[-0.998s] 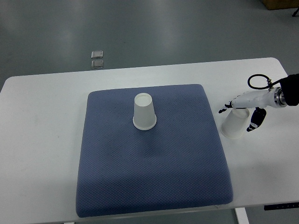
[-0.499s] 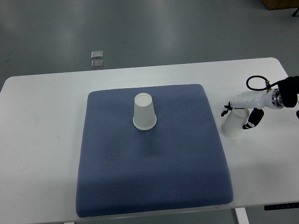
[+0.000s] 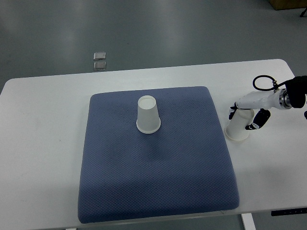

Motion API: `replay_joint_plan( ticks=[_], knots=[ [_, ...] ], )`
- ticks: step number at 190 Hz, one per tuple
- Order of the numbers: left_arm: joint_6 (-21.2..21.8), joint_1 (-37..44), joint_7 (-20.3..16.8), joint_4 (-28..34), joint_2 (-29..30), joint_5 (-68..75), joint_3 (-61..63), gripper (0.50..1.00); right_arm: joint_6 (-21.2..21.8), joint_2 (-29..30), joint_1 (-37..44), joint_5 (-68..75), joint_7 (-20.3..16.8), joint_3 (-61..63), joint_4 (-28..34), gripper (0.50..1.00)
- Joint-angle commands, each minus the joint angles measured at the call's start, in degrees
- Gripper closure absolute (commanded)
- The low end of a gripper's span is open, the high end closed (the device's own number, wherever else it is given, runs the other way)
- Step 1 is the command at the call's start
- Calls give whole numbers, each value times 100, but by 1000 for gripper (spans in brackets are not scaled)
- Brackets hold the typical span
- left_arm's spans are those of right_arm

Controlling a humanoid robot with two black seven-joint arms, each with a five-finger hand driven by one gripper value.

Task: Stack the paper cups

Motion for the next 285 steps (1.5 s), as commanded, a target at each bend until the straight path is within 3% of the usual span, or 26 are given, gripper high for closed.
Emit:
replay_joint_plan(
  ticks=[1,57,79,129,192,245,285],
  knots=[
    [0,0,0,0,0,0,0,500,7,-21,98,9,9,9,0,846],
    [0,0,0,0,0,0,0,500,113,-56,748,79,27,9,70,846],
    [0,0,0,0,0,0,0,500,368,14,1135,88,9,18,141,846],
    [0,0,0,0,0,0,0,500,904,524,2058,176,18,18,325,844],
    [0,0,0,0,0,0,0,500,1695,1604,3156,369,27,27,352,838],
    [0,0,0,0,0,0,0,500,1827,2334,3227,440,0,9,238,836],
    [0,0,0,0,0,0,0,500,1818,2545,3086,431,-17,0,-44,834]
  ],
)
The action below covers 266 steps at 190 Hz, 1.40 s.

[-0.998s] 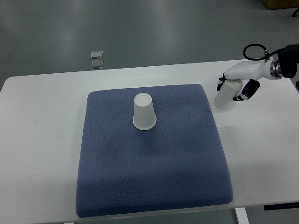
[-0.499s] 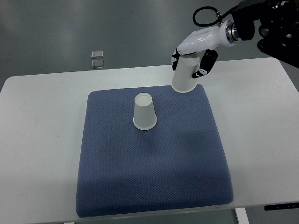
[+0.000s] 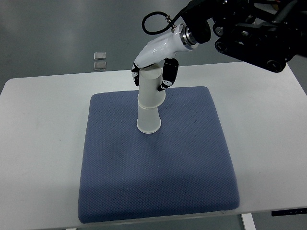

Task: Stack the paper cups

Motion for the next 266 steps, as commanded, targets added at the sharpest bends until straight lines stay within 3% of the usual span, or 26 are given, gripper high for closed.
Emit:
replay_joint_plan(
  ticks=[1,240,252,266],
  knots=[
    [0,-1,0,0,0,0,0,500,-6,81,-63,-14,-10,-2,-148,834],
    [0,-1,0,0,0,0,0,500,-112,521,-432,-31,-28,51,-719,822],
    [0,-1,0,0,0,0,0,500,-155,529,-458,-31,-28,60,-728,805],
    [0,-1,0,0,0,0,0,500,-182,582,-493,-31,-36,60,-746,716]
  ],
)
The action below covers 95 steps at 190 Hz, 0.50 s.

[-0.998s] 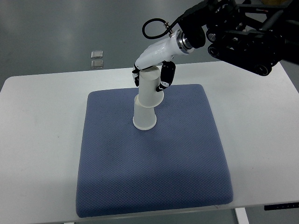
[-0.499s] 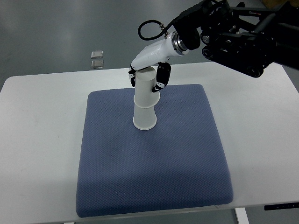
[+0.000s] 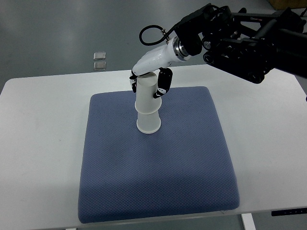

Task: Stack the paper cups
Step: 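Open the right hand and lift it off the cups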

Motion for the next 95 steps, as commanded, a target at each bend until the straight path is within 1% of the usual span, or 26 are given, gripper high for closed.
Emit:
replay_joint_plan(
  ticks=[1,2,14,16,23,35,54,95],
  knots=[
    [0,-1,0,0,0,0,0,500,-37,51,-45,-5,-11,2,-18,715],
    [0,-1,0,0,0,0,0,500,-29,51,-45,4,-11,2,-18,705],
    [0,-1,0,0,0,0,0,500,-37,51,-62,13,-29,11,-18,664],
    [0,-1,0,0,0,0,0,500,-37,51,-62,13,-29,11,-18,664],
    [0,-1,0,0,0,0,0,500,-29,60,-62,30,-29,11,-18,634],
    [0,-1,0,0,0,0,0,500,-37,60,-62,30,-29,20,-18,615],
    [0,-1,0,0,0,0,0,500,-37,60,-71,30,-38,20,-18,605],
    [0,-1,0,0,0,0,0,500,-37,43,-97,30,-38,28,-18,603]
  ],
)
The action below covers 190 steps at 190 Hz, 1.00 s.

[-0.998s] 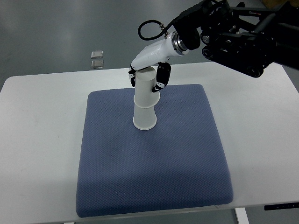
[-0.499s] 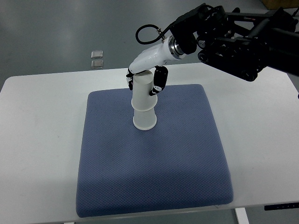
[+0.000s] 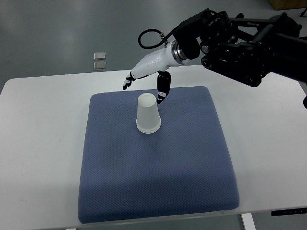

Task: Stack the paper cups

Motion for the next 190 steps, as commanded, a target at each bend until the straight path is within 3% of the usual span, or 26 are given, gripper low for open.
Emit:
replay_joint_plan(
  ticks=[1,61,113,151,190],
  knots=[
    [0,0,0,0,0,0,0,500,1,-26,-10,0,-4,4,0,603],
    [0,0,0,0,0,0,0,500,-34,-140,-415,712,-4,636,-211,599],
    [0,0,0,0,0,0,0,500,-87,-97,-1144,2206,-4,1366,-1133,601],
    [0,0,0,0,0,0,0,500,-438,149,-1777,3621,-4,1638,-1889,601],
    [0,0,0,0,0,0,-9,500,-886,150,-2032,5441,-4,1638,-2135,601]
  ],
)
